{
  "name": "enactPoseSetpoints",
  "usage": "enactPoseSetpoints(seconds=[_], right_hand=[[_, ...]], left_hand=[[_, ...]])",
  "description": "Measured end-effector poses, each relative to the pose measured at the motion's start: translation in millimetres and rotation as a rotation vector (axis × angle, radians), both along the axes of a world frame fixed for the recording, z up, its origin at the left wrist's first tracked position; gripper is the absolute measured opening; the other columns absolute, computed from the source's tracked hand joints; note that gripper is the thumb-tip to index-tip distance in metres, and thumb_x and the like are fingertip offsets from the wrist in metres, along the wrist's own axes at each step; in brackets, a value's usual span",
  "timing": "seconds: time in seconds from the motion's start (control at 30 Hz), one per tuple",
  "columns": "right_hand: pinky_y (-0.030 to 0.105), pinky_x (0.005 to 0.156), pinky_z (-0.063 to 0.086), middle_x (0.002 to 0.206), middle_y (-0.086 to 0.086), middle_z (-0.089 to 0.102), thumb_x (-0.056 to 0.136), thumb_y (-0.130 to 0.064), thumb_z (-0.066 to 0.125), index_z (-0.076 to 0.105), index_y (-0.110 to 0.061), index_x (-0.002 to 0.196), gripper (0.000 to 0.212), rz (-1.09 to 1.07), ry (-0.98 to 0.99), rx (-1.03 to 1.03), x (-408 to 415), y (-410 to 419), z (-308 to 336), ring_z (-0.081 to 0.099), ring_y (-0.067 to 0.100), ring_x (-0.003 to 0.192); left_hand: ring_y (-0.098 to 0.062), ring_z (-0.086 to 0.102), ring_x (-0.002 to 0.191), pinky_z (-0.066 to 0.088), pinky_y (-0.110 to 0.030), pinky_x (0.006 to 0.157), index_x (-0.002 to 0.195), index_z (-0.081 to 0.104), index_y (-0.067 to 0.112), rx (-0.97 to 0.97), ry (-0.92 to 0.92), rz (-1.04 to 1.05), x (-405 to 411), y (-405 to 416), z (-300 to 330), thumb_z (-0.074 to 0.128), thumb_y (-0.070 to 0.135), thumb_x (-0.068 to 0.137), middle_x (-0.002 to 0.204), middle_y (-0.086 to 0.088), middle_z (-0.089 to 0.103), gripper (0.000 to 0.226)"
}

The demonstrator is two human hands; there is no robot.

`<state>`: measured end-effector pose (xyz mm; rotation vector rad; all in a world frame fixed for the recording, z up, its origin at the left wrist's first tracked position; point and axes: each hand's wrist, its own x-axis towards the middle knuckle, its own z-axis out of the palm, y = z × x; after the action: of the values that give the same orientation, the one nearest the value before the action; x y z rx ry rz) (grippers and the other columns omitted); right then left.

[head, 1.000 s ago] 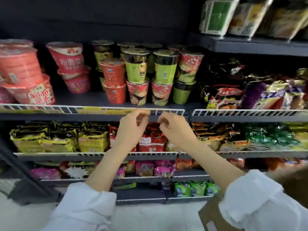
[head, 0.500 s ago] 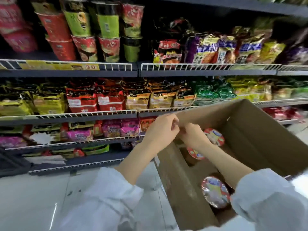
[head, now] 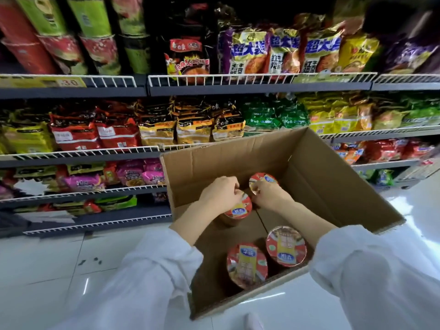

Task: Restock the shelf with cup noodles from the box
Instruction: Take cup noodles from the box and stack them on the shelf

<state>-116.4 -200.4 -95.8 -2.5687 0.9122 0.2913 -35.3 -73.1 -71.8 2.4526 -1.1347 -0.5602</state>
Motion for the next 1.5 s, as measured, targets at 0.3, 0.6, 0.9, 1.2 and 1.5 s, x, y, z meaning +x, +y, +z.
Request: enactPoseSetpoints(seconds=[0.3,0.6,0.9,1.2,1.5], right_hand=[[0.045,0.110,0.030,0.153,0.012,0.018,0.090,-0.035,0.055,0.019,-0.015,0.148,0.071,0.070,0.194,0.078,13,-101,-61,0.021,0.033,0.140],[0.046,0.111,0.027,0.153,0.019,-0.003,0.072,-0.051,0.073,0.005,-0.019,0.150,0.108,0.027,0.213,0.104,33,-141,-118,0.004,0.037,0.142],[0.043,0.103,0.036,0.148,0.018,0.007,0.066,-0.045,0.079,0.010,-0.019,0.147,0.109,0.042,0.113,0.124,38,-146,-131,0.015,0.037,0.137],[0.042,0.105,0.036,0.144,0.015,0.014,0.068,-0.043,0.078,0.030,-0.023,0.141,0.090,0.270,-0.070,0.118,31,-117,-58,0.019,0.033,0.133],[0.049,0.107,0.034,0.150,0.011,0.017,0.067,-0.054,0.071,0.038,-0.030,0.138,0.081,0.293,-0.423,-0.141,22,-19,67,0.017,0.036,0.135]], left_hand=[[-0.033,0.029,0.134,0.032,-0.044,0.106,0.145,0.023,0.011,0.391,0.093,0.254,4,-80,-85,0.068,0.039,0.082,0.146,-0.015,0.028,0.083],[-0.039,-0.007,0.144,0.014,-0.060,0.111,0.149,-0.012,0.023,0.548,0.130,0.262,6,-104,-147,0.079,0.051,0.065,0.156,-0.017,-0.016,0.127],[-0.036,0.027,0.131,0.031,-0.045,0.106,0.148,0.017,0.022,0.435,0.060,0.427,18,-108,-138,0.075,0.052,0.067,0.143,-0.017,0.024,0.104],[-0.029,0.013,0.138,0.016,-0.045,0.113,0.143,0.031,0.041,0.085,-0.217,0.473,5,-63,-50,0.062,0.064,0.074,0.155,-0.006,0.012,0.079],[-0.030,0.024,0.135,0.020,-0.048,0.108,0.134,0.048,0.040,-0.253,-0.514,0.429,9,37,62,0.066,0.065,0.069,0.153,-0.005,0.026,0.072]])
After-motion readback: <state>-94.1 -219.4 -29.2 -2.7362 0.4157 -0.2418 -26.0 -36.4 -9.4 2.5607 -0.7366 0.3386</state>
